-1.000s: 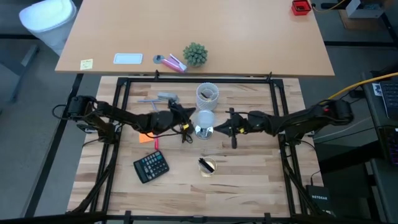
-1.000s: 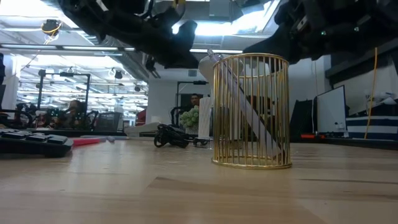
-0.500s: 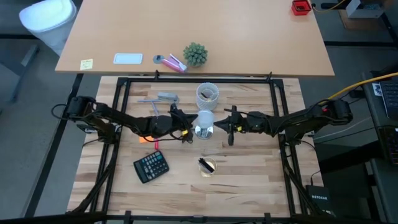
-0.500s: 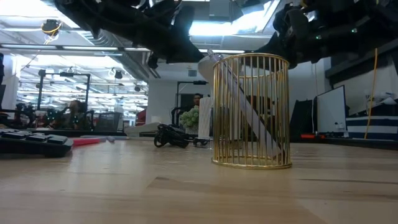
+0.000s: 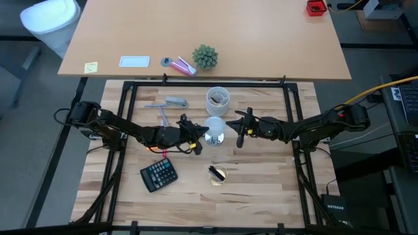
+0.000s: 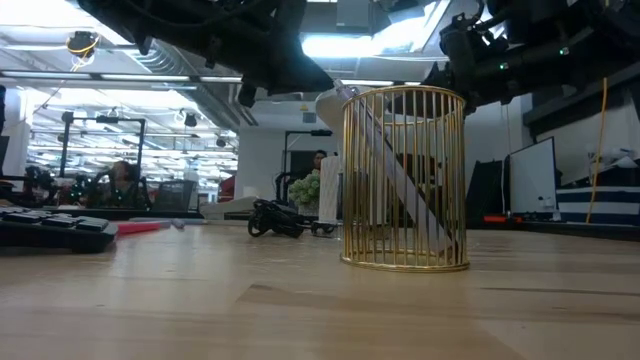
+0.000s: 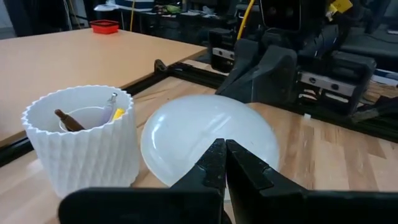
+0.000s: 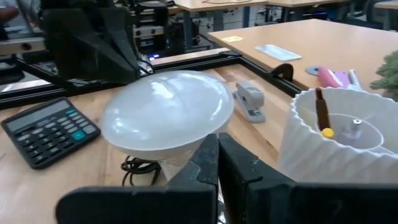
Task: Screw lightbulb
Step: Remove the lightbulb from the lamp
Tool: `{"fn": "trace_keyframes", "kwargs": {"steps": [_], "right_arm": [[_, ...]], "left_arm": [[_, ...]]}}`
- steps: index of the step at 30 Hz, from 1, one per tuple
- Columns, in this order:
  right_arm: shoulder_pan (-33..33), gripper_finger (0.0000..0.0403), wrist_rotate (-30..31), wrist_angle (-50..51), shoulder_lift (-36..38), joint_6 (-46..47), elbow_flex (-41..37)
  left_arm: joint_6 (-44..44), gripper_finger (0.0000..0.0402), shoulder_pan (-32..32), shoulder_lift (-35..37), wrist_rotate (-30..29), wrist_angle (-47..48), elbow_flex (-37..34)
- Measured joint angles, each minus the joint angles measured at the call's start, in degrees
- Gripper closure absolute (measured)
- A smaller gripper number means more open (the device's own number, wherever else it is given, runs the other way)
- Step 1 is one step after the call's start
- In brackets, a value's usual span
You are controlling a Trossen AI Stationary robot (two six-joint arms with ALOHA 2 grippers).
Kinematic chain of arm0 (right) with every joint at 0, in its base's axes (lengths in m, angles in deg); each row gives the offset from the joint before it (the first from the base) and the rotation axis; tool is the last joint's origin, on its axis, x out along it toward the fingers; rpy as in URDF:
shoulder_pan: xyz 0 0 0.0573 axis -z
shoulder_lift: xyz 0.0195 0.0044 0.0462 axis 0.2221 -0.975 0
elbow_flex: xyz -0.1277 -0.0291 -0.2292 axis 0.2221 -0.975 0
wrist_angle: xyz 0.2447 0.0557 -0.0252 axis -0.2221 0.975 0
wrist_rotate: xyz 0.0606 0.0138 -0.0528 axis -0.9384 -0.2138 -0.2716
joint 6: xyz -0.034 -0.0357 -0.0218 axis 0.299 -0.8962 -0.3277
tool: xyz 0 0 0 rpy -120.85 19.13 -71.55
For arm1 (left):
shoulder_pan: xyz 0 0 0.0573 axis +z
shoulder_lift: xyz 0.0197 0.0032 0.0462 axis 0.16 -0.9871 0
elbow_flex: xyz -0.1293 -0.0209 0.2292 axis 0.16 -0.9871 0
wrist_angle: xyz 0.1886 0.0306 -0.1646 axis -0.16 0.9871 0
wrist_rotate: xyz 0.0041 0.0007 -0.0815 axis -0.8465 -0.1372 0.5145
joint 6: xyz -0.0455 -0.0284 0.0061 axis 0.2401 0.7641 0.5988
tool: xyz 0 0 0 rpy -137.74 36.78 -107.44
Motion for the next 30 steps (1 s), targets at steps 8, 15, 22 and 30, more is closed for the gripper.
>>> {"fn": "trace_keyframes", "kwargs": {"steps": [8,15,22,30], "right_arm": [[0.0,0.0398,1.4,-0.05,0.0,-0.14,0.0],[0.0,0.0398,1.35,0.05,0.82,-1.94,-0.04],[-0.07,0.0398,-9.5,-0.11,6.22,0.07,-0.07],[-2.81,0.0398,-14.9,-0.65,4.27,2.63,-0.04]], "left_arm": [[-4.35,0.0399,0.0,-0.19,-0.01,-5.66,-0.17],[-11.88,0.0399,0.0,-0.19,-0.47,-12.73,-0.17],[-17.42,0.0399,0.87,-0.12,-7.14,-15.65,-0.17],[-8.29,0.0399,6.08,-0.1,-7.07,-5.92,-0.15]]}}
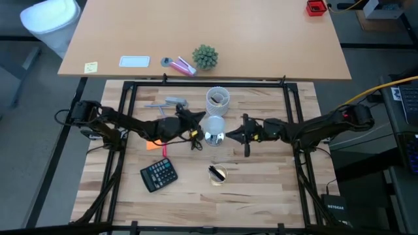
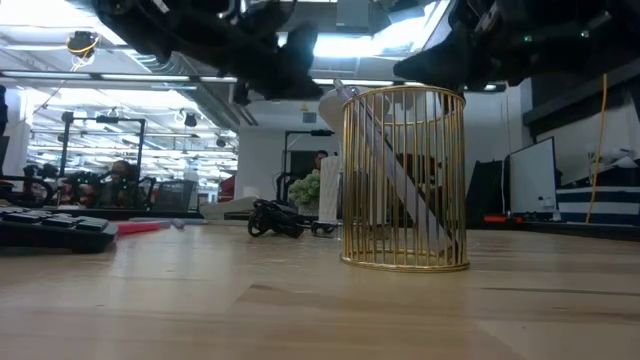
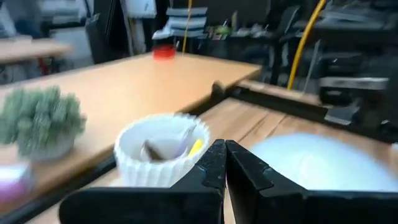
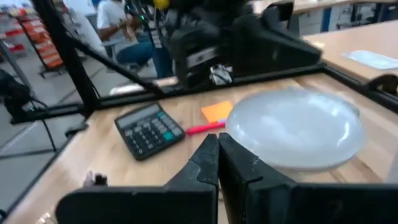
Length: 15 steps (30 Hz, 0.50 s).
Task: Screw lightbulb
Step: Remove the lightbulb from the lamp
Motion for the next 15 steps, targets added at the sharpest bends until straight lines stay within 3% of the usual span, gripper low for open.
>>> {"fn": "trace_keyframes", "kwargs": {"steps": [9,15], "right_arm": [[-1.32,0.0398,9.8,-0.64,-4.09,-1.23,0.0],[-1.32,0.0398,11.12,-2.53,-5.66,-1.23,0.0]], "left_arm": [[3.61,0.0399,1.47,0.0,5.11,3.62,0.0],[6.25,0.0399,1.09,0.0,6.27,5.52,0.0]]}}
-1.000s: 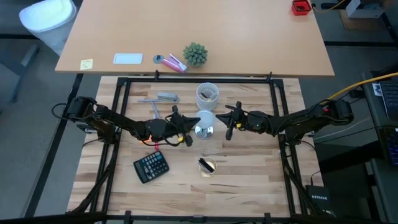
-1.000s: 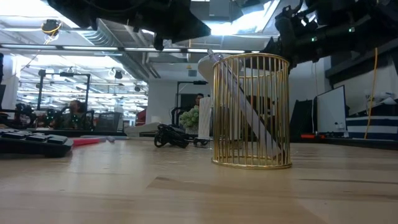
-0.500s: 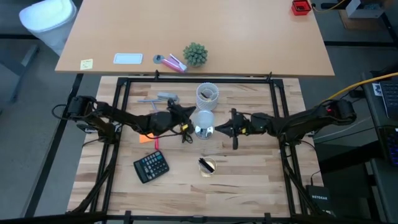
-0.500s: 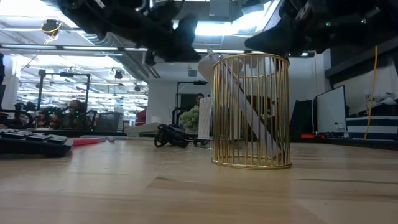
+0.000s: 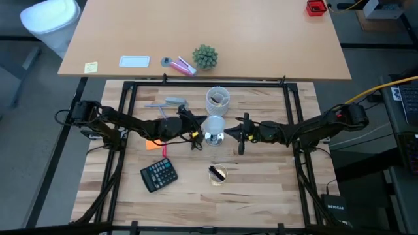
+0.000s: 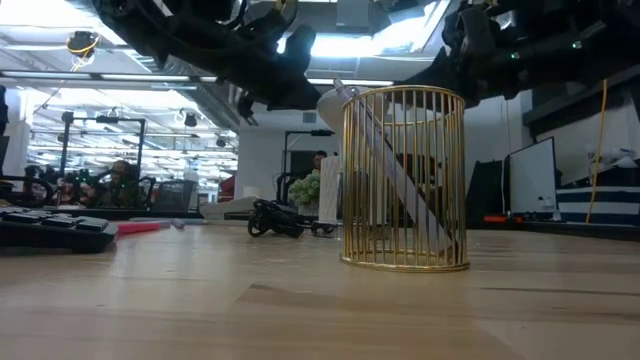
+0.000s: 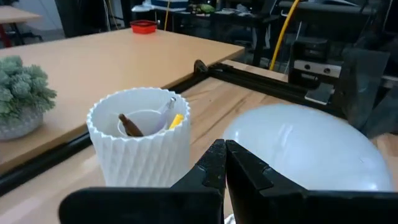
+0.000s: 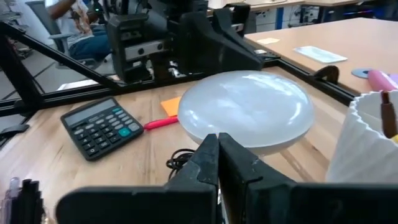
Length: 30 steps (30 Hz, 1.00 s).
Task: Screw lightbulb
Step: Remove the lightbulb from the lamp
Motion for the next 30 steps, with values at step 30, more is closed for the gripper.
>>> {"fn": "trace_keyframes", "kwargs": {"steps": [30], "right_arm": [[1.07,0.0397,11.98,0.31,-0.23,0.09,0.09]], "left_arm": [[5.28,0.0399,-7.09,-0.13,2.2,2.28,0.02]]}}
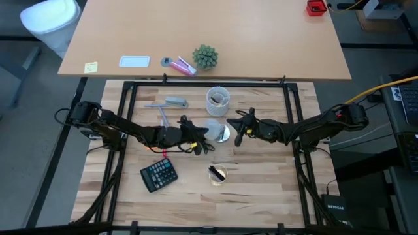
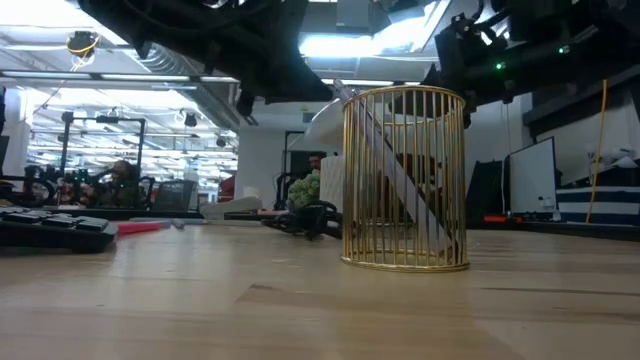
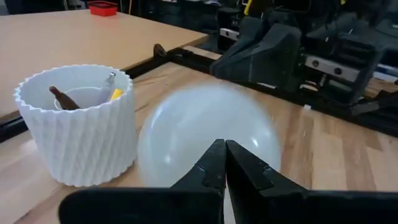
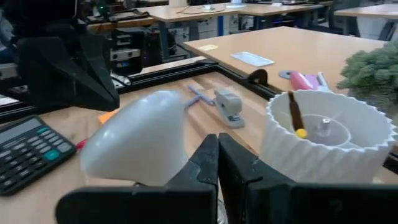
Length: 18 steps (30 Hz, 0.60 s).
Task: Screw lightbulb
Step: Remove the lightbulb from the lamp
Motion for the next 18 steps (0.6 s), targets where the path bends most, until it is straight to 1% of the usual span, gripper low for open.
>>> {"fn": "trace_keyframes", "kwargs": {"steps": [18], "right_arm": [[0.46,0.0398,-1.34,0.15,0.0,0.0,0.0]], "left_arm": [[-0.17,0.0399,0.07,0.09,-1.3,0.23,0.01]]}}
